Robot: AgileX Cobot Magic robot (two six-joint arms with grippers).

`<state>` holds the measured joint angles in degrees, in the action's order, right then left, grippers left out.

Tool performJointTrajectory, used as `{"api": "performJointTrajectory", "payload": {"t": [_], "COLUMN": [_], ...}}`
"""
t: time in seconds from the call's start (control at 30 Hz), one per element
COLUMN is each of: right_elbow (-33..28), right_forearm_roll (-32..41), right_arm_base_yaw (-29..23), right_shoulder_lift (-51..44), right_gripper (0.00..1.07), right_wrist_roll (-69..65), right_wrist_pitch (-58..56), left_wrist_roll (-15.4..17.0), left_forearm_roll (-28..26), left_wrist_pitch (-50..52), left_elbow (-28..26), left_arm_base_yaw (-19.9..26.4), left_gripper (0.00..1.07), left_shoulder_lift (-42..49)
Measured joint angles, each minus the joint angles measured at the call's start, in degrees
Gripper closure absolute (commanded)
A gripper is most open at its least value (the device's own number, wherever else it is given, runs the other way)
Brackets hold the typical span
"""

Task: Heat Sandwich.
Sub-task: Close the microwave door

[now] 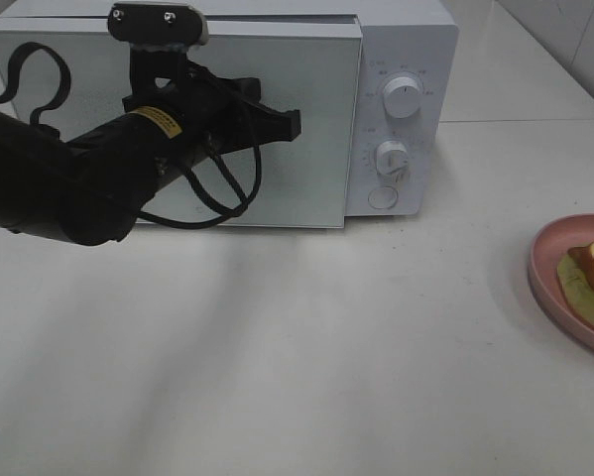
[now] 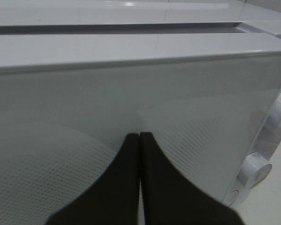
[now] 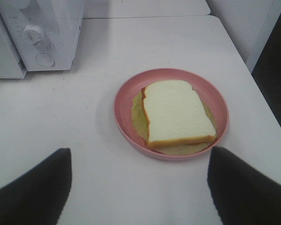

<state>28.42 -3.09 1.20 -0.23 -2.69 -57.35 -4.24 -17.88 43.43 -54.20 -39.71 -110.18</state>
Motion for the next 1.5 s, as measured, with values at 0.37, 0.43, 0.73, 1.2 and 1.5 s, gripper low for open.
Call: {"api": "performJointTrajectory", "payload": {"t": [0.37, 0.43, 0.73, 1.2, 1.5], "right_elbow": [0.0, 0.0, 0.0, 0.0, 0.0], "right_forearm_roll": [0.0, 0.0, 0.0, 0.0, 0.0], "right_arm_base_yaw": [0.0, 0.0, 0.0, 0.0, 0.0], "right_shoulder_lift": [0.0, 0.0, 0.0, 0.0, 0.0], "right_gripper": [0.31, 0.31, 0.31, 0.31, 0.31], "right_wrist_roll": [0.0, 0.0, 0.0, 0.0, 0.0], "right_wrist_pitch": [0.0, 0.0, 0.0, 0.0, 0.0], "left_wrist_roll": [-1.8, -2.1, -2.7, -2.9, -4.9], "left_forearm_roll": [1.0, 0.6, 1.9, 1.9, -2.5], "left_wrist_pitch": [-3.0, -3.1, -7.6, -8.2, -4.9], "left_elbow": [-4.6, -5.0, -9.3, -9.5, -4.8], "left_arm_base_yaw": [-0.6, -0.6, 0.3, 0.0, -0.4], "left_gripper": [1.07, 1.07, 1.07, 1.07, 1.07], "left_shoulder_lift": [-2.9, -3.1, -5.2, -5.3, -2.7]}}
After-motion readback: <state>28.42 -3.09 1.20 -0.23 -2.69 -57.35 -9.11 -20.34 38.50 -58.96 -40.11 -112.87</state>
